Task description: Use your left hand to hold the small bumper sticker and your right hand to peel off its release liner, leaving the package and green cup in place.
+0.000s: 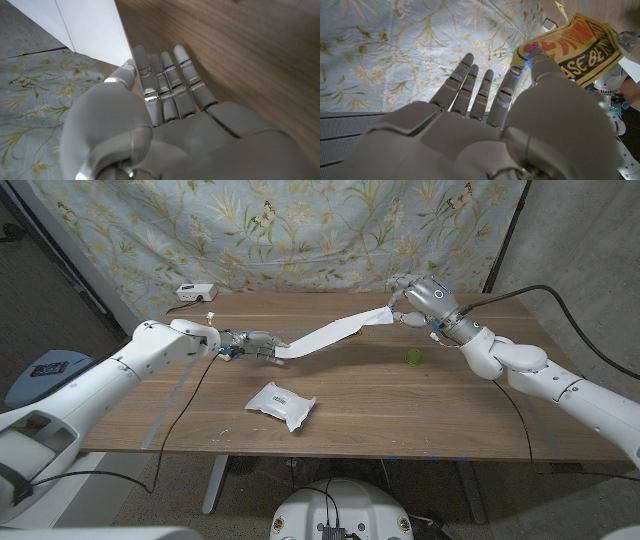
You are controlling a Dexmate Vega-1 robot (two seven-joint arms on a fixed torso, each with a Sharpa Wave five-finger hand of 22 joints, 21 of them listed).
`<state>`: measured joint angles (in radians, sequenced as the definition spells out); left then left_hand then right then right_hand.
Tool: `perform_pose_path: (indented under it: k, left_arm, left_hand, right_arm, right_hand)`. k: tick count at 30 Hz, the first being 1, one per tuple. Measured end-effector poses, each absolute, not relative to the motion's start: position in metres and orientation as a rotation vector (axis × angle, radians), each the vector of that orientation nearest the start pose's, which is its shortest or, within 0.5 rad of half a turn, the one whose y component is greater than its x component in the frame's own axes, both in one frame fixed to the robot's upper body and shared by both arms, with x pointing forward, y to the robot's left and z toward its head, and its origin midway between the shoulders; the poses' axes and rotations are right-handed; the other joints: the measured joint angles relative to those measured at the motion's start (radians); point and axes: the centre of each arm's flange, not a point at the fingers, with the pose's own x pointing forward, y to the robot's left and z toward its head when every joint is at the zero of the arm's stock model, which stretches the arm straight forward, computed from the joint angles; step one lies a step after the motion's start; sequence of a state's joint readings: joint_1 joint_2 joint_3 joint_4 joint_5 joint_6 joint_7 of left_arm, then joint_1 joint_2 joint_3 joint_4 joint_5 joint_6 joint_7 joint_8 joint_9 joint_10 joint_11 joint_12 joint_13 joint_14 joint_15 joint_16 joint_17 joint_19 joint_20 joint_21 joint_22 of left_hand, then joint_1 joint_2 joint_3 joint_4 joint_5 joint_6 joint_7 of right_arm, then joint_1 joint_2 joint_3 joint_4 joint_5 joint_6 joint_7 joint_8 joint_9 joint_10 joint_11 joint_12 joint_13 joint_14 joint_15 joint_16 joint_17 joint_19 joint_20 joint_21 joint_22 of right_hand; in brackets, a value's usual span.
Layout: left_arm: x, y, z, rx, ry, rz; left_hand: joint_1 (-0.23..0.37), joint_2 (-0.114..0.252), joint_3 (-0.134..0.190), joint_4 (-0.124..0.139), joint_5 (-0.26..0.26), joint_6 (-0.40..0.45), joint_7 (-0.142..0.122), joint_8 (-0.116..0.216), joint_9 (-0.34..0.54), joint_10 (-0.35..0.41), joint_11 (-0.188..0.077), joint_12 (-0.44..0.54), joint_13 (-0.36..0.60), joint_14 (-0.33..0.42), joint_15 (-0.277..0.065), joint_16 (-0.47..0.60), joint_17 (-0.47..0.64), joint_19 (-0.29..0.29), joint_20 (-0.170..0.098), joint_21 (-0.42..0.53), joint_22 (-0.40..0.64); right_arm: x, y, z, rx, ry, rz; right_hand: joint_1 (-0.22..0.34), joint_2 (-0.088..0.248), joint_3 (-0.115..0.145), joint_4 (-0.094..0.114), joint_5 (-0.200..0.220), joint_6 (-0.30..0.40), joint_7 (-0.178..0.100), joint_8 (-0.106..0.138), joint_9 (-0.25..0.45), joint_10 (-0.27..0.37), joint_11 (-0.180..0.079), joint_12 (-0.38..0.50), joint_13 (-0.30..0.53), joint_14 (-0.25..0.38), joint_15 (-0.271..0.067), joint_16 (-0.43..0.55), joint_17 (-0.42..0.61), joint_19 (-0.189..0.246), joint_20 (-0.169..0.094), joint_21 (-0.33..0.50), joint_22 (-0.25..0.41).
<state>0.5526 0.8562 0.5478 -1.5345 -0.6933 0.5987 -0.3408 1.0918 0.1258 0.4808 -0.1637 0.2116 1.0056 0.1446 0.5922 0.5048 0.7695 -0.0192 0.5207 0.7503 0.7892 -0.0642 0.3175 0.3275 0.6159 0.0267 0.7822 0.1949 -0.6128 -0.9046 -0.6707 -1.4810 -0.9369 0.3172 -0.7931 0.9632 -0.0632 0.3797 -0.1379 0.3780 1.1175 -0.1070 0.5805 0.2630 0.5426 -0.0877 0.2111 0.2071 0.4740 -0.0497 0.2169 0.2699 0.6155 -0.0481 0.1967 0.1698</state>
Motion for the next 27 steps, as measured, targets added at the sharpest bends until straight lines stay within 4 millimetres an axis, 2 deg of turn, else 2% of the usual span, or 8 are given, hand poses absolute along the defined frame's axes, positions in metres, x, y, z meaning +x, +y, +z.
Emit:
perform_pose_path:
  k: [27]
  left_arm:
    - [0.651,0.321,0.023,0.405,0.083,-0.452]
  left_hand:
    - [-0.003,-0.003,0.000,0.000,0.000,-0.004,0.004,0.000,0.003,-0.003,-0.001,-0.011,0.003,-0.005,-0.006,0.000,0.000,-0.009,-0.002,0.015,0.000]
  right_arm:
    - [0.564,-0.271,0.074,-1.616,-1.441,-0.324]
  right_hand:
    - [0.000,0.000,0.000,0.000,0.000,-0.002,0.002,0.004,0.000,0.000,0.000,0.000,0.000,0.004,0.004,0.000,0.000,0.000,0.000,0.000,0.000]
